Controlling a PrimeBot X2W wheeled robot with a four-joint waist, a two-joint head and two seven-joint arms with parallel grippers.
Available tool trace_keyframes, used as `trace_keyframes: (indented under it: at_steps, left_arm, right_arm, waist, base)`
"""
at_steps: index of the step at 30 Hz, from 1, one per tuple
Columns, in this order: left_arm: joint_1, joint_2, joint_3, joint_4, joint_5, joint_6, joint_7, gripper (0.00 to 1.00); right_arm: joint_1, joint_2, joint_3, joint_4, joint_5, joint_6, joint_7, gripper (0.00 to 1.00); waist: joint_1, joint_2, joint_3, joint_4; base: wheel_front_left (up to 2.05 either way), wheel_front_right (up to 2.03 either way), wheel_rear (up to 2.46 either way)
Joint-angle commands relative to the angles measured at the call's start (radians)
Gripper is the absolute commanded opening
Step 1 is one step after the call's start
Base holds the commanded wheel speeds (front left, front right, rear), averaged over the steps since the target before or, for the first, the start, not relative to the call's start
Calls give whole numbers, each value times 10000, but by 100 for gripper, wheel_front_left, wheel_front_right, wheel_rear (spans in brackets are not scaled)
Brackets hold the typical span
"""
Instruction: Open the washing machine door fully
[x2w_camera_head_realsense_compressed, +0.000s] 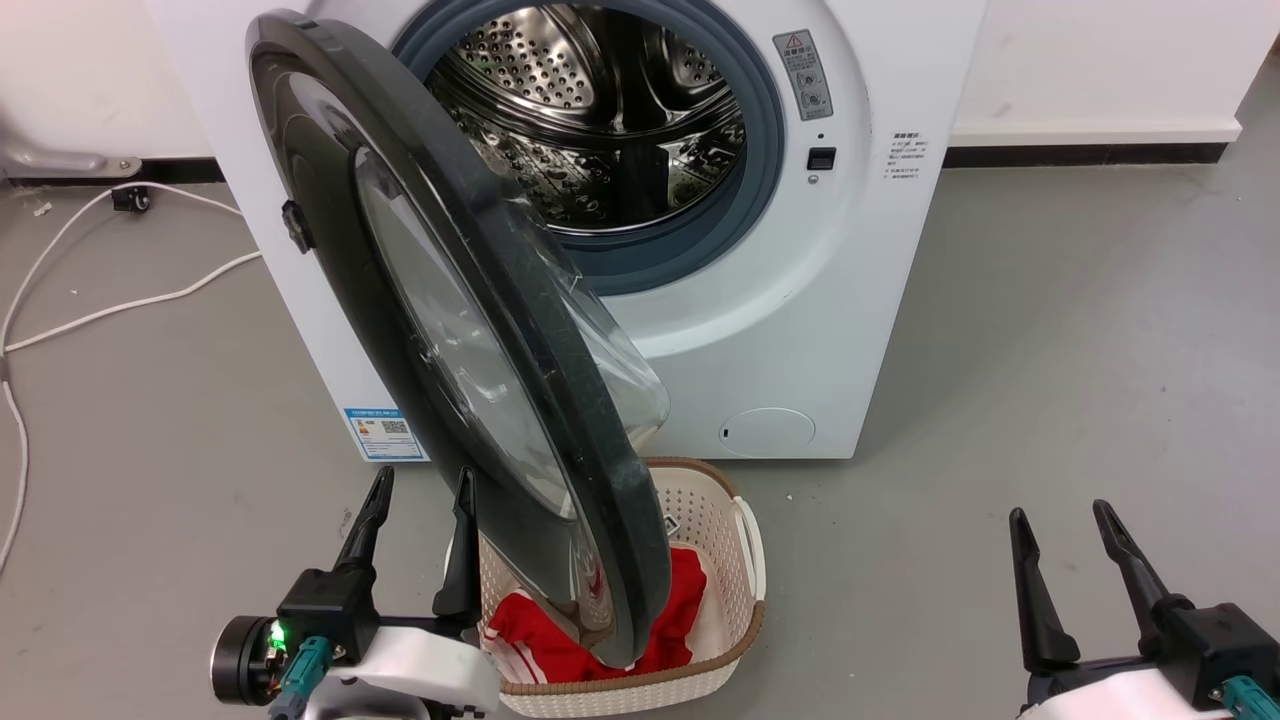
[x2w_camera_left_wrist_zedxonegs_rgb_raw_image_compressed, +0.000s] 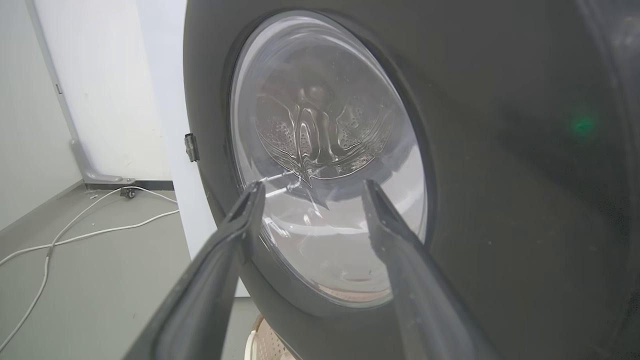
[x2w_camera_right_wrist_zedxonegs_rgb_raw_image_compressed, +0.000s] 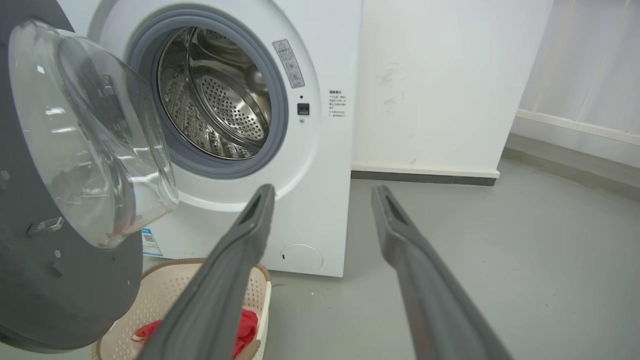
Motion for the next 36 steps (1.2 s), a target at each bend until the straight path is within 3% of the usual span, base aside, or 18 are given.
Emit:
trace_keyframes:
  at_steps: [1,11,12,13,14,24,36]
  left_arm:
    - [66,9,31,36,53,-57,-26,100]
    - [-10,9,17,116,55,-111,-26,100]
    - [-22,9,10,120,52,-124,-26,83]
    - [-30,9,8,129,55,-140,-26,45]
    - [-35,9,-4,142,61,-130,-26,0]
    - [-136,9,82,-367,56,-95,-26,0]
    - [-537,7,306,-2819,207,161,-26,0]
  right_arm:
    - [103,61,1,-43,37,-6,8,100]
    - [-25,107,-65,67,-31,-6,-74,100]
    - [-38,110,-65,79,-25,-6,-72,100]
    - [-44,113,-65,97,-18,-6,-79,100]
    - [-49,113,-67,106,-21,-6,-93,100]
    - [-102,122,-83,190,16,-6,-137,100]
    - [-240,123,-102,324,211,-6,-247,100]
  waist:
    - [0,-1,12,-5]
    - [0,-1,26,-17]
    - [0,-1,28,-17]
    - [0,-1,30,-16]
    - [0,-1,31,-13]
    - [0,-1,63,-19]
    - [0,-1,57,15]
  base:
    - [0,0,0]
    - [0,0,0]
    - [0,0,0]
    - [0,0,0]
    - [0,0,0]
    - [0,0,0]
    - [0,0,0]
